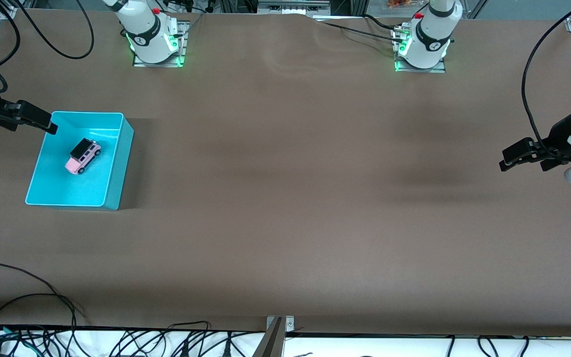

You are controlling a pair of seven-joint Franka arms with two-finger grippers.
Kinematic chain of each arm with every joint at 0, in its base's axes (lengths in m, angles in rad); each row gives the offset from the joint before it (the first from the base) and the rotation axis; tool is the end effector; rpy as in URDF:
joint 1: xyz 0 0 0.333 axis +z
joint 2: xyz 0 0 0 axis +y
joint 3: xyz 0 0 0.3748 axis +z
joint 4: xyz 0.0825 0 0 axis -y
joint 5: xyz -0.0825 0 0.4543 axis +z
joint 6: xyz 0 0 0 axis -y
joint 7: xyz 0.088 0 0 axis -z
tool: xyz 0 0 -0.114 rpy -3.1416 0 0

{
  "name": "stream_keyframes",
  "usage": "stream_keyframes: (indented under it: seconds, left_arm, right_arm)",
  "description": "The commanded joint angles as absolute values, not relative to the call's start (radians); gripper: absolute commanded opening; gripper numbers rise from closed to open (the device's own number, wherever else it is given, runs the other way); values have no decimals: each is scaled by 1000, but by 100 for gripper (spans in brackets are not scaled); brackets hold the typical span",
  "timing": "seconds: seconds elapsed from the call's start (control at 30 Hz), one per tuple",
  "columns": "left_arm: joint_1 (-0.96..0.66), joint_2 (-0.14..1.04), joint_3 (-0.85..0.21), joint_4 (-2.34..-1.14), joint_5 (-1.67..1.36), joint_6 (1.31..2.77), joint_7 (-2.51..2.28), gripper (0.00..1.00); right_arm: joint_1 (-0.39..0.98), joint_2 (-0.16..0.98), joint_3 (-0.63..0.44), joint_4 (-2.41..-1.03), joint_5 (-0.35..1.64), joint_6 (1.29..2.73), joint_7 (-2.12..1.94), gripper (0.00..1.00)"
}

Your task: Wind and store pink jeep toy

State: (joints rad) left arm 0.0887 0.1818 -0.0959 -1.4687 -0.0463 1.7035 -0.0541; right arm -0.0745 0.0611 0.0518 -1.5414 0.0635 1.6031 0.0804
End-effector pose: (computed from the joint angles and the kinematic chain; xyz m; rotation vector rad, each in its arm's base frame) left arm 0.7020 -0.0036 0.6243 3.0745 0.0828 0.0798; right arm 0.6499 -0.0088 0.6565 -3.0707 0.1617 0.0019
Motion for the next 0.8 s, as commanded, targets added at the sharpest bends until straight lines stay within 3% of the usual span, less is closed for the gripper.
stream_keyframes:
  seconds: [0.0,0.77]
  left_arm:
    - [89,176,-97,-1471,-60,1698,-55,100]
    - [89,175,-97,-1473,-60,1700,-55,100]
  right_arm:
    - [-81,75,58,-1509,57,1608,74,100]
    - [-55,83,64,-1517,-31,1621,-11,100]
